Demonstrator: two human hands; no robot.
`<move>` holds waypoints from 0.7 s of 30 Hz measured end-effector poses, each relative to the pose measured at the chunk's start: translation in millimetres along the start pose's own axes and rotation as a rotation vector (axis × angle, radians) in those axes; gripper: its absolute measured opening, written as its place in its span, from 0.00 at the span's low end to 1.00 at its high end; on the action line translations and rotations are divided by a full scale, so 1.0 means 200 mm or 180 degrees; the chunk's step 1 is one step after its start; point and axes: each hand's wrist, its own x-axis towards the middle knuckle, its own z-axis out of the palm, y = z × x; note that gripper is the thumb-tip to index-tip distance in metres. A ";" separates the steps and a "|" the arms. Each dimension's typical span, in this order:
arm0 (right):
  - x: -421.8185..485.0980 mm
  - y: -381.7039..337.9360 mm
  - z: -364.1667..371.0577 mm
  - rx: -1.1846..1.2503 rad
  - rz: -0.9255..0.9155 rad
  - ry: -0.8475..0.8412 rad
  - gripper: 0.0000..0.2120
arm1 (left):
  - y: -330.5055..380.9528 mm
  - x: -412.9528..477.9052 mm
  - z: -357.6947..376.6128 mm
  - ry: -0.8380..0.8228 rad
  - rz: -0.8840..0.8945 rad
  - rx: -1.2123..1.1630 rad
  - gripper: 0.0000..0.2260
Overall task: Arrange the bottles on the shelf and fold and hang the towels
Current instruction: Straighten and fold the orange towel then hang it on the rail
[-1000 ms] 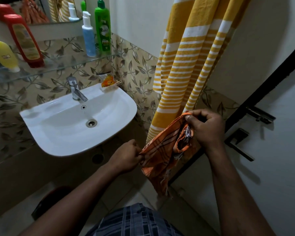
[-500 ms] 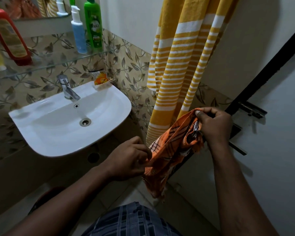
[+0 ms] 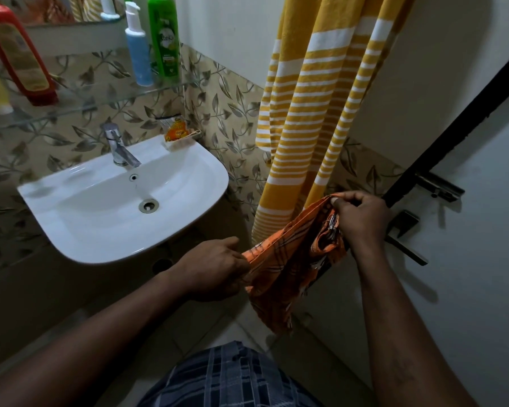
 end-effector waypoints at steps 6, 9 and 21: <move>0.04 0.02 0.00 -0.0060 0.0042 0.0072 0.03 | -0.07 -0.02 0.03 0.0824 -0.1084 0.0240 0.09; 0.05 0.05 -0.01 -0.0160 0.0081 0.0100 0.02 | -0.09 -0.04 -0.03 0.1365 -0.1721 0.0103 0.07; 0.07 0.06 0.01 -0.0202 0.0039 0.0009 0.10 | -0.23 -0.06 -0.19 0.1054 -0.1675 0.0708 0.11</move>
